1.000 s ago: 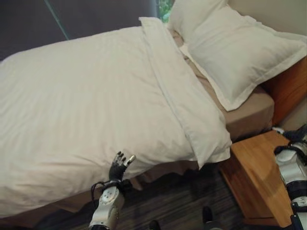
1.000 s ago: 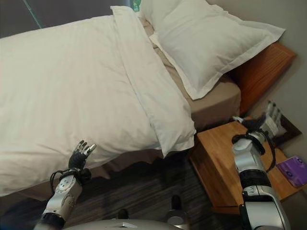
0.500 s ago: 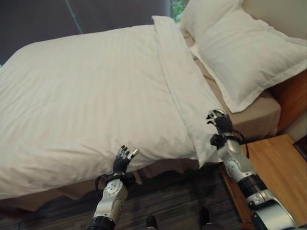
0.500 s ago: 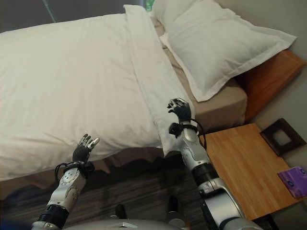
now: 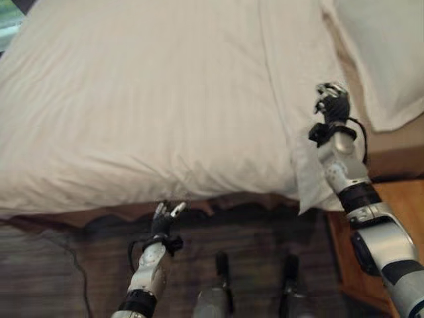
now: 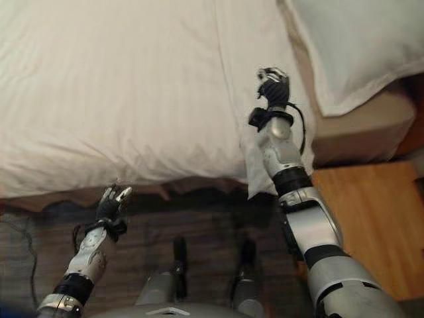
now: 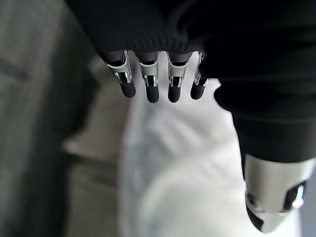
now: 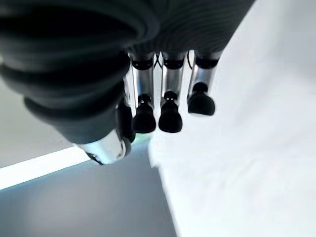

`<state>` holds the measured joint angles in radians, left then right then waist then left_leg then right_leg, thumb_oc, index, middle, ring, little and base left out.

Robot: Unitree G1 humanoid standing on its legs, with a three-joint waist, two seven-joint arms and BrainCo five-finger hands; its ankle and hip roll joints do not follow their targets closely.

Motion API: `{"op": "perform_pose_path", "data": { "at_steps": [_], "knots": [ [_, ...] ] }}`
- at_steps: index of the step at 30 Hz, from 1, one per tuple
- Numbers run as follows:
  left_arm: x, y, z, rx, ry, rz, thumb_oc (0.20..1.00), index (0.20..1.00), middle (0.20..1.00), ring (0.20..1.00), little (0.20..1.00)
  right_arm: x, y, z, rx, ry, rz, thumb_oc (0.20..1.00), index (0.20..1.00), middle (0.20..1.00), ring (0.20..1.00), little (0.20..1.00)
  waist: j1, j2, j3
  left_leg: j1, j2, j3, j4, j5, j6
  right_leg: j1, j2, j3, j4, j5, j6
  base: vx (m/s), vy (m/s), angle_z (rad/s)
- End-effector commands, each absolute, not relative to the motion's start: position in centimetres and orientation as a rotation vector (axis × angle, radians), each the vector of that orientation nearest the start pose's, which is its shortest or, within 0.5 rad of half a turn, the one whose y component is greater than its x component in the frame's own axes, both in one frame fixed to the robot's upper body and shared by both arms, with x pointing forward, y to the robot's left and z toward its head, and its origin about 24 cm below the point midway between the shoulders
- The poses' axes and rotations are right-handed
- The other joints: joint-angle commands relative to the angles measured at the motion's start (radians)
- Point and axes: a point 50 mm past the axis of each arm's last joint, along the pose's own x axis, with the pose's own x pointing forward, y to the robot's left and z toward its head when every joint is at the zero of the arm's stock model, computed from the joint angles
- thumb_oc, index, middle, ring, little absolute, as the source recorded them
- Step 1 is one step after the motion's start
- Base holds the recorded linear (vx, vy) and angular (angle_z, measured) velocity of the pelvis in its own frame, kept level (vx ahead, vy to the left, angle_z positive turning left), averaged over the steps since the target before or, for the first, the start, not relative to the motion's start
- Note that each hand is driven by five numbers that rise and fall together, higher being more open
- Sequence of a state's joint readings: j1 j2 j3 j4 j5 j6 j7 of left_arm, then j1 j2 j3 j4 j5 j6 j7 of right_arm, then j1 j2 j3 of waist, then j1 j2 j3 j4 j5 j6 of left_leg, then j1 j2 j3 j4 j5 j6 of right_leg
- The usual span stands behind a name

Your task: Making the bed.

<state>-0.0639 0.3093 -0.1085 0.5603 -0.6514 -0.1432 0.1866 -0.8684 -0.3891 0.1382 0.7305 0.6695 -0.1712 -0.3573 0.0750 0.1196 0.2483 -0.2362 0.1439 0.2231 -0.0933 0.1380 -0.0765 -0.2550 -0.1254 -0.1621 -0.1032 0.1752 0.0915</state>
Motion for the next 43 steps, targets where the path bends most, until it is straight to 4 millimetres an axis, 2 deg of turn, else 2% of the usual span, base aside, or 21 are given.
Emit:
{"op": "perform_pose_path", "data": {
  "at_steps": [1,2,3,6,7,8,9,11,13,14,15,19,21,22,25,29,34,37,38,40,43],
  "knots": [
    [27.3,23.9,-0.9,-0.272,0.199,0.301,1.000,1.000,1.000,1.000,1.000,38.8,-21.0,16.2,0.342,-0.243,-0.332,0.200,0.200,0.200,0.200,0.200,-0.014,-0.008,0.043,0.023,0.034,0.002,0.006,-0.056,-0.054,0.059,0.004,0.013,0.016,-0.173,0.039,-0.03,0.027,-0.31],
    [27.3,23.9,-0.9,-0.272,0.199,0.301,1.000,1.000,1.000,1.000,1.000,38.8,-21.0,16.2,0.342,-0.243,-0.332,0.200,0.200,0.200,0.200,0.200,-0.014,-0.008,0.043,0.023,0.034,0.002,0.006,-0.056,-0.054,0.059,0.004,0.013,0.016,-0.173,0.039,-0.01,0.045,-0.26],
    [27.5,23.9,-1.5,-0.296,0.226,0.324,1.000,1.000,1.000,1.000,1.000,37.7,-21.2,11.5,0.394,-0.110,-0.384,0.200,0.200,0.200,0.200,0.200,-0.033,0.002,0.058,0.025,0.038,0.009,0.006,-0.058,-0.055,0.049,0.008,0.030,0.016,-0.175,0.040,-0.01,0.031,-0.28],
    [27.7,23.1,-2.1,-0.337,0.252,0.333,1.000,1.000,1.000,1.000,1.000,35.0,-21.2,5.0,0.432,0.072,-0.447,0.200,0.200,0.200,0.200,0.200,-0.065,0.005,0.063,0.030,0.041,0.020,0.006,-0.062,-0.056,0.041,0.013,0.042,0.016,-0.176,0.039,0.01,0.022,-0.27],
    [27.7,23.1,-2.1,-0.337,0.252,0.333,1.000,1.000,1.000,1.000,1.000,35.0,-21.2,5.0,0.432,0.073,-0.447,0.200,0.200,0.200,0.200,0.200,-0.064,0.005,0.060,0.024,0.042,0.020,0.006,-0.057,-0.055,0.035,0.014,0.043,0.016,-0.172,0.037,0.01,0.016,-0.20],
    [27.7,23.0,-2.2,-0.351,0.253,0.337,1.000,1.000,1.000,1.000,1.000,33.7,-21.6,2.8,0.446,0.135,-0.482,0.200,0.200,0.200,0.200,0.200,-0.080,0.003,0.062,0.033,0.043,0.024,0.006,-0.063,-0.056,0.041,0.014,0.044,0.016,-0.176,0.039,0.02,0.025,-0.23],
    [27.6,23.1,-2.2,-0.370,0.253,0.348,1.000,1.000,1.000,1.000,1.000,31.2,-22.8,-0.3,0.458,0.226,-0.546,0.200,0.200,0.200,0.200,0.200,-0.108,-0.004,0.058,0.047,0.046,0.033,0.006,-0.067,-0.055,0.049,0.016,0.050,0.016,-0.178,0.037,0.04,0.029,-0.30],
    [27.6,23.1,-2.1,-0.383,0.251,0.346,1.000,1.000,1.000,1.000,1.000,27.2,-25.6,-3.7,0.428,0.334,-0.656,0.200,0.200,0.200,0.200,0.200,-0.154,-0.027,0.039,0.082,0.051,0.053,0.006,-0.082,-0.053,0.070,0.020,0.060,0.016,-0.182,0.036,0.04,0.027,-0.38],
    [27.4,23.2,-2.1,-0.392,0.256,0.344,1.000,1.000,1.000,1.000,1.000,25.4,-27.2,-4.7,0.361,0.391,-0.684,0.200,0.200,0.200,0.200,0.200,-0.174,-0.040,0.019,0.109,0.052,0.063,0.006,-0.091,-0.051,0.089,0.021,0.064,0.016,-0.182,0.035,0.03,0.017,-0.36],
    [27.3,23.0,-2.1,-0.397,0.254,0.335,1.000,1.000,1.000,1.000,1.000,24.9,-27.5,-4.9,0.290,0.413,-0.648,0.649,0.649,0.649,0.649,0.649,-0.184,-0.049,0.006,0.126,0.053,0.069,0.006,-0.095,-0.052,0.102,0.022,0.067,0.016,-0.181,0.035,0.03,0.001,-0.28],
    [27.2,22.9,-2.1,-0.399,0.255,0.332,1.000,1.000,1.000,1.000,1.000,24.6,-27.6,-4.9,0.250,0.423,-0.615,1.000,1.000,1.000,1.000,1.000,-0.191,-0.057,-0.006,0.137,0.052,0.072,0.006,-0.095,-0.050,0.111,0.024,0.070,0.016,-0.178,0.033,0.02,-0.004,-0.17],
    [26.5,21.3,-2.6,-0.404,0.269,0.264,1.000,1.000,1.000,1.000,1.000,26.4,-25.6,-2.3,-0.002,0.334,-0.334,1.000,1.000,1.000,1.000,1.000,-0.205,-0.089,-0.055,0.207,0.056,0.085,0.006,-0.110,-0.047,0.170,0.028,0.085,0.016,-0.186,0.030,0.00,0.008,-0.17],
    [25.0,20.5,-3.8,-0.400,0.319,0.228,1.000,1.000,1.000,1.000,1.000,27.1,-23.9,-0.9,-0.120,0.268,-0.209,1.000,1.000,1.000,1.000,1.000,-0.202,-0.101,-0.081,0.235,0.059,0.091,0.006,-0.113,-0.044,0.196,0.032,0.089,0.016,-0.187,0.025,-0.01,0.010,0.02],
    [23.4,20.1,-5.8,-0.376,0.416,0.220,1.000,1.000,1.000,1.000,1.000,27.4,-22.6,-0.5,-0.170,0.247,-0.134,1.000,1.000,1.000,1.000,1.000,-0.198,-0.108,-0.097,0.251,0.061,0.090,0.006,-0.116,-0.042,0.213,0.035,0.094,0.016,-0.190,0.023,-0.01,0.025,-0.04],
    [20.8,19.3,-9.1,-0.298,0.595,0.183,1.000,1.000,1.000,1.000,1.000,27.6,-20.4,-0.3,-0.256,0.219,-0.017,1.000,1.000,1.000,1.000,1.000,-0.195,-0.117,-0.114,0.273,0.062,0.089,0.006,-0.121,-0.036,0.233,0.038,0.097,0.016,-0.195,0.021,-0.02,0.014,0.02],
    [20.0,18.6,-9.7,-0.212,0.634,0.105,1.000,1.000,1.000,1.000,1.000,27.2,-18.9,-0.5,-0.305,0.209,0.056,1.000,1.000,1.000,1.000,1.000,-0.196,-0.123,-0.130,0.288,0.063,0.090,0.006,-0.125,-0.034,0.246,0.039,0.097,0.016,-0.196,0.020,0.00,0.000,0.00],
    [22.1,19.6,-6.2,-0.152,0.446,0.112,1.000,1.000,1.000,1.000,1.000,27.0,-17.1,0.0,-0.261,0.163,0.102,1.000,1.000,1.000,1.000,1.000,-0.188,-0.131,-0.150,0.301,0.061,0.078,0.006,-0.131,-0.030,0.266,0.039,0.091,0.016,-0.201,0.018,0.00,0.007,0.01],
    [23.2,23.0,-1.7,-0.071,0.225,0.213,1.000,1.000,1.000,1.000,1.000,26.6,-17.4,1.1,-0.207,0.106,0.091,1.000,1.000,1.000,1.000,1.000,-0.168,-0.135,-0.155,0.307,0.058,0.066,0.006,-0.132,-0.030,0.281,0.031,0.079,0.016,-0.201,0.020,0.00,0.003,0.02],
    [23.2,23.0,-1.7,-0.070,0.226,0.213,1.000,1.000,1.000,1.000,1.000,26.6,-17.4,1.0,-0.207,0.107,0.091,1.000,1.000,1.000,1.000,1.000,-0.168,-0.136,-0.155,0.308,0.058,0.065,0.006,-0.132,-0.030,0.282,0.030,0.079,0.016,-0.202,0.020,0.00,0.000,0.00],
    [23.5,24.6,1.2,0.087,0.101,0.247,1.000,1.000,1.000,1.000,1.000,26.1,-17.3,1.3,-0.176,0.082,0.102,1.000,1.000,1.000,1.000,1.000,-0.158,-0.138,-0.158,0.313,0.056,0.058,0.006,-0.135,-0.032,0.292,0.026,0.070,0.016,-0.202,0.022,0.02,0.007,0.05],
    [23.0,25.3,2.3,0.164,0.055,0.259,1.000,1.000,1.000,1.000,1.000,25.9,-17.1,1.6,-0.170,0.066,0.128,1.000,1.000,1.000,1.000,1.000,-0.153,-0.139,-0.161,0.320,0.054,0.055,0.006,-0.139,-0.032,0.298,0.022,0.068,0.016,-0.203,0.024,0.02,0.021,0.06]
  ]
}}
